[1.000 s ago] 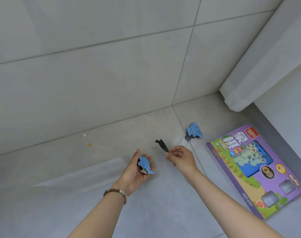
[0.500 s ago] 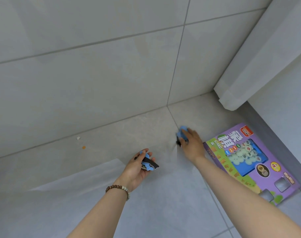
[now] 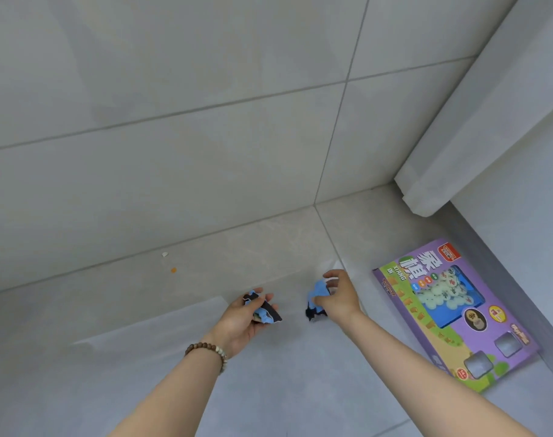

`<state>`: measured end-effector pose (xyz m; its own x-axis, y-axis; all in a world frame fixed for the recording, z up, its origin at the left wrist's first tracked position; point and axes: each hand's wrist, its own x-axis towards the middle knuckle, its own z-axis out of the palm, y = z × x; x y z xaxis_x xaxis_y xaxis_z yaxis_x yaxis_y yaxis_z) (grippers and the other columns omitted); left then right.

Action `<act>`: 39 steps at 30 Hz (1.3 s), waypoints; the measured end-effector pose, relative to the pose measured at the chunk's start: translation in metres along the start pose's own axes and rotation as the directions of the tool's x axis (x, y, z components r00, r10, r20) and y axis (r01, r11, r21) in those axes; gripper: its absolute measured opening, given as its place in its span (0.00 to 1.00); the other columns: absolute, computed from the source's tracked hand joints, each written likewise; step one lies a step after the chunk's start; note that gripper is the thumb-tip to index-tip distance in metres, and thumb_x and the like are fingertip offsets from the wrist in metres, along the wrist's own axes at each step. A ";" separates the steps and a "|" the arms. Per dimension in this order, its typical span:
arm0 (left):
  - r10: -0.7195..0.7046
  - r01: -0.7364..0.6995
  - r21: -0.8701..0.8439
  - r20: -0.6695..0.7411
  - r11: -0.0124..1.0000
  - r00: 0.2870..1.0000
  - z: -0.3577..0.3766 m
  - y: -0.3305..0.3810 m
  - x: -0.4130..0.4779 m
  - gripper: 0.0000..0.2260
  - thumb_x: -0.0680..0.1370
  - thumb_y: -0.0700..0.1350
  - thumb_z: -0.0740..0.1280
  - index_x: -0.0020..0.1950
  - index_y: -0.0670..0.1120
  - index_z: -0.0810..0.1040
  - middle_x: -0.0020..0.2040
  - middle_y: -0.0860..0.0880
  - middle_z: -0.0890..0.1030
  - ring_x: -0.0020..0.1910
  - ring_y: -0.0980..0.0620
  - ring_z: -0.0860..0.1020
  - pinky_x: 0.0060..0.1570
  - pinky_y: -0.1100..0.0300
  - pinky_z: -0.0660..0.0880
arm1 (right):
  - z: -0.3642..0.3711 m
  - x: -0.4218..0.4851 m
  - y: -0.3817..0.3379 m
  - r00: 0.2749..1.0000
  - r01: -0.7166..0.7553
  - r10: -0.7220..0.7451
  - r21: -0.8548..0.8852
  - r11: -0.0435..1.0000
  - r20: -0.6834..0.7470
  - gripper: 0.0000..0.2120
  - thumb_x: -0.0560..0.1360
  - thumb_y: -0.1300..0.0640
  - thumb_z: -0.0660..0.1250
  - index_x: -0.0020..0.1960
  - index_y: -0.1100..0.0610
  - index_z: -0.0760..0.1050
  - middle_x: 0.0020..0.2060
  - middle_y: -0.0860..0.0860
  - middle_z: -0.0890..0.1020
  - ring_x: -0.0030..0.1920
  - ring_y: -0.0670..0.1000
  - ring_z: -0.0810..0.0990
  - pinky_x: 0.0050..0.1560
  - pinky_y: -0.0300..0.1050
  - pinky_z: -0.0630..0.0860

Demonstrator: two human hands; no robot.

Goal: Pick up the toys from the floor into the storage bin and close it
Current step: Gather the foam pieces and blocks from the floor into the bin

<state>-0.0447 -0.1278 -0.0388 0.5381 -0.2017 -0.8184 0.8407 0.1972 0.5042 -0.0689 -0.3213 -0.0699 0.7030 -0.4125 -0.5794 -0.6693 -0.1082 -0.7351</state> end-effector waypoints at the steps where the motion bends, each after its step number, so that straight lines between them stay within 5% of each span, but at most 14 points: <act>1: 0.023 -0.023 0.038 -0.001 0.999 1.000 -0.005 0.009 -0.011 0.09 0.81 0.38 0.60 0.60 0.40 0.72 0.54 0.46 0.79 0.45 0.50 0.79 0.31 0.62 0.79 | 0.002 -0.008 -0.012 0.999 -0.016 0.014 0.053 0.998 0.035 0.21 0.67 0.72 0.70 0.56 0.58 0.70 0.48 0.54 0.76 0.45 0.53 0.76 0.33 0.38 0.71; 7: 0.250 -0.217 0.347 -0.055 0.912 0.967 -0.064 0.094 -0.126 0.10 0.79 0.45 0.65 0.57 0.42 0.75 0.48 0.50 0.82 0.42 0.53 0.82 0.32 0.66 0.78 | 0.037 -0.087 -0.145 0.954 0.075 -0.121 0.172 0.982 0.276 0.14 0.71 0.70 0.68 0.54 0.59 0.74 0.44 0.56 0.81 0.38 0.51 0.79 0.33 0.37 0.73; 14: 0.516 -0.405 0.397 -0.231 0.824 0.825 -0.209 0.138 -0.315 0.11 0.77 0.51 0.67 0.49 0.43 0.79 0.43 0.49 0.83 0.38 0.54 0.82 0.37 0.65 0.78 | 0.149 -0.278 -0.256 0.778 0.190 -0.249 0.163 0.968 0.577 0.15 0.72 0.73 0.66 0.56 0.62 0.73 0.48 0.56 0.80 0.37 0.49 0.79 0.29 0.35 0.75; 17: 0.496 -0.411 0.287 -0.377 0.865 0.782 -0.284 0.101 -0.372 0.12 0.76 0.50 0.68 0.51 0.42 0.79 0.44 0.45 0.84 0.33 0.54 0.81 0.33 0.66 0.76 | 0.225 -0.353 -0.245 0.716 0.139 -0.184 0.121 0.983 0.673 0.10 0.72 0.71 0.66 0.50 0.60 0.75 0.47 0.56 0.81 0.37 0.51 0.80 0.34 0.40 0.76; 20: 0.435 -0.394 0.194 -0.507 0.899 0.744 -0.358 0.062 -0.416 0.14 0.77 0.51 0.67 0.51 0.40 0.78 0.44 0.42 0.83 0.26 0.55 0.78 0.26 0.67 0.73 | 0.300 -0.419 -0.227 0.656 0.141 -0.117 0.032 0.989 0.746 0.07 0.72 0.70 0.65 0.44 0.59 0.76 0.41 0.57 0.81 0.35 0.51 0.79 0.29 0.38 0.76; 27: 0.381 -0.461 0.089 -0.709 0.883 0.593 -0.489 0.028 -0.460 0.14 0.77 0.50 0.67 0.50 0.38 0.79 0.38 0.42 0.81 0.24 0.52 0.75 0.23 0.64 0.70 | 0.430 -0.494 -0.204 0.640 0.174 -0.051 -0.080 0.981 0.767 0.15 0.73 0.68 0.68 0.59 0.64 0.74 0.54 0.62 0.78 0.38 0.52 0.78 0.27 0.38 0.77; 29: 0.371 -0.488 0.068 -0.742 0.870 0.558 -0.506 0.036 -0.460 0.15 0.78 0.53 0.64 0.51 0.41 0.79 0.42 0.41 0.81 0.30 0.49 0.78 0.27 0.62 0.74 | 0.445 -0.500 -0.210 0.633 0.170 -0.088 -0.027 0.985 0.769 0.16 0.74 0.64 0.68 0.61 0.61 0.71 0.58 0.62 0.76 0.45 0.55 0.79 0.43 0.43 0.80; 31: 0.333 -0.526 -0.029 -0.746 0.850 0.577 -0.518 0.043 -0.458 0.18 0.79 0.57 0.59 0.55 0.44 0.76 0.50 0.42 0.81 0.41 0.46 0.81 0.38 0.57 0.79 | 0.453 -0.495 -0.217 0.644 0.168 -0.115 0.007 0.986 0.757 0.25 0.75 0.57 0.68 0.70 0.59 0.64 0.67 0.63 0.70 0.62 0.60 0.74 0.64 0.51 0.72; 33: 0.249 -0.460 -0.081 -0.751 0.884 0.611 -0.531 0.038 -0.450 0.25 0.79 0.60 0.56 0.67 0.43 0.70 0.64 0.42 0.76 0.57 0.43 0.77 0.54 0.50 0.76 | 0.447 -0.482 -0.219 0.678 0.256 -0.147 -0.044 0.966 0.720 0.29 0.76 0.53 0.67 0.73 0.57 0.61 0.70 0.57 0.67 0.67 0.57 0.69 0.69 0.51 0.67; 35: 0.161 -0.325 -0.056 -0.781 0.944 0.603 -0.536 0.024 -0.445 0.29 0.80 0.60 0.54 0.73 0.39 0.63 0.67 0.40 0.71 0.63 0.42 0.73 0.61 0.50 0.71 | 0.434 -0.462 -0.217 0.690 0.338 -0.193 -0.074 0.938 0.698 0.27 0.75 0.53 0.67 0.71 0.58 0.64 0.69 0.54 0.69 0.66 0.54 0.70 0.68 0.50 0.67; 37: 0.169 -0.286 -0.002 -0.801 0.958 0.574 -0.535 0.013 -0.442 0.27 0.81 0.58 0.53 0.66 0.37 0.70 0.54 0.40 0.76 0.52 0.43 0.76 0.55 0.54 0.70 | 0.413 -0.443 -0.219 0.695 0.377 -0.215 -0.093 0.922 0.686 0.23 0.76 0.54 0.67 0.69 0.58 0.68 0.67 0.53 0.71 0.65 0.52 0.71 0.66 0.49 0.70; 39: 0.229 -0.278 0.086 -0.813 0.957 0.535 -0.522 0.016 -0.440 0.20 0.81 0.58 0.53 0.42 0.44 0.73 0.38 0.45 0.70 0.36 0.48 0.71 0.45 0.57 0.66 | 0.386 -0.424 -0.227 0.713 0.400 -0.232 -0.112 0.909 0.662 0.21 0.76 0.54 0.67 0.67 0.58 0.70 0.65 0.53 0.73 0.65 0.52 0.71 0.59 0.47 0.72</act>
<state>-0.2995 0.4652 0.1850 0.4320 0.7173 -0.5466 0.6597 0.1620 0.7339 -0.1220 0.2270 0.2063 0.8155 0.3296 -0.4756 -0.3544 -0.3653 -0.8608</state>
